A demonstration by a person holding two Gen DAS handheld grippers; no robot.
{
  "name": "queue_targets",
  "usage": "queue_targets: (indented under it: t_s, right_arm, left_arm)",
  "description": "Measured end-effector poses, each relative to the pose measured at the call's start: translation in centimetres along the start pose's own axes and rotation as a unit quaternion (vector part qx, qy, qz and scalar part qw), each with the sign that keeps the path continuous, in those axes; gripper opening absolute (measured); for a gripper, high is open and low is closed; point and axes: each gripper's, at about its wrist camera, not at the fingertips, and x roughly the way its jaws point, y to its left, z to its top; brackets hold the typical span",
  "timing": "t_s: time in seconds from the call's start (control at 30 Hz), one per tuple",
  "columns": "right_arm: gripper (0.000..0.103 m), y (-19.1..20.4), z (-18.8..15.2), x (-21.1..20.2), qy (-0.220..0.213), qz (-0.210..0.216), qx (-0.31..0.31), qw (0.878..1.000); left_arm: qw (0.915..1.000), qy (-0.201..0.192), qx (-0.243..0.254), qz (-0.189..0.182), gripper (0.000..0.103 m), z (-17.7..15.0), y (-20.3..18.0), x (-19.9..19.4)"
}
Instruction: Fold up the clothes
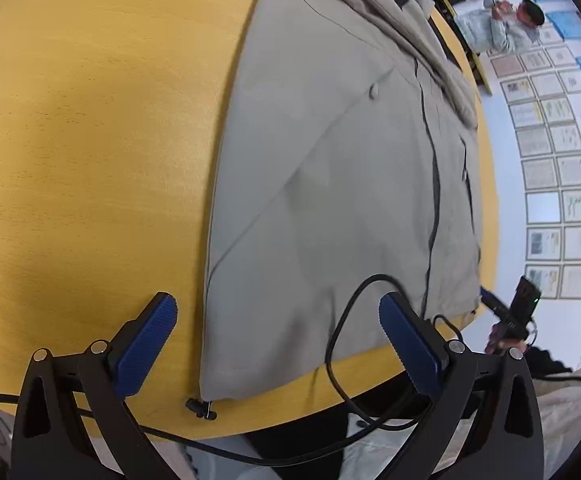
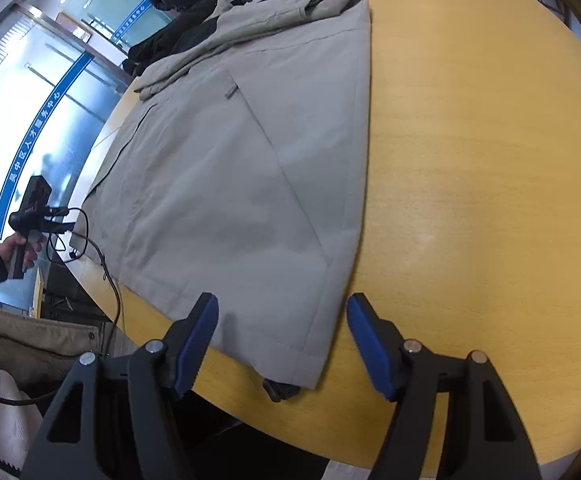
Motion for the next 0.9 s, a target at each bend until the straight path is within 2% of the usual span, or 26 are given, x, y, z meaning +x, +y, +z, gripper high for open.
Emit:
queue_targets:
  t_s: [0.1,0.27,0.37,0.5,0.57,0.63,0.7,0.73,0.77,0.8,0.87,0.9]
  right_arm:
    - [0.072,0.2,0.3,0.4,0.000,0.006,0.023,1.000]
    - [0.072,0.6,0.2,0.6,0.006,-0.003,0.039,0.999]
    - [0.072,0.5,0.4,0.3,0.014,-0.001,0.035,0.999]
    - [0.072,0.5,0.5,0.3,0.018,-0.002,0.031,0.999]
    - [0.072,0.5,0.5,0.3,0.018,-0.002,0.031,0.999]
    - [0.072,0.4,0.4,0.2,0.016,-0.003,0.032,0.999]
    - [0.060,0.5,0.4,0.3,0.018,-0.012,0.025,0.999]
    - [0.038,0.4,0.5,0.4,0.022,-0.019,0.022,0.999]
    - [0.024,0.1,0.7,0.5,0.028,-0.020,0.027,0.999]
    - [0.022,-0.2,0.8,0.5,0.033,-0.019,0.035,0.999]
    - [0.013,-0.1,1.2,0.7,0.044,-0.011,0.040,0.998]
    - [0.011,0.2,1.5,0.7,0.049,-0.007,0.034,0.998]
  left_arm:
    - [0.9995,0.012,0.015,-0.027,0.102,0.3,-0.7,0.6]
    - [0.9954,0.037,0.002,-0.088,0.102,-0.6,-2.0,2.0]
    - [0.9901,0.034,-0.027,-0.134,0.102,-0.5,-1.5,2.2]
    - [0.9778,0.031,-0.078,-0.192,0.102,-0.3,0.5,2.0]
    - [0.9766,0.035,-0.078,-0.197,0.100,-0.4,0.7,1.9]
    - [0.9804,0.041,-0.067,-0.181,0.099,-0.2,-0.3,2.2]
    - [0.9864,0.048,-0.047,-0.150,0.096,0.0,-1.4,2.4]
    - [0.9890,0.052,-0.036,-0.134,0.093,0.1,-2.0,2.5]
    - [0.9909,0.054,-0.031,-0.120,0.079,0.2,-1.8,2.3]
    - [0.9925,0.056,-0.036,-0.102,0.047,0.2,-1.5,2.4]
    - [0.9945,0.059,-0.051,-0.069,0.012,0.2,-0.6,2.5]
    - [0.9948,0.058,-0.052,-0.065,0.012,0.2,-0.6,2.4]
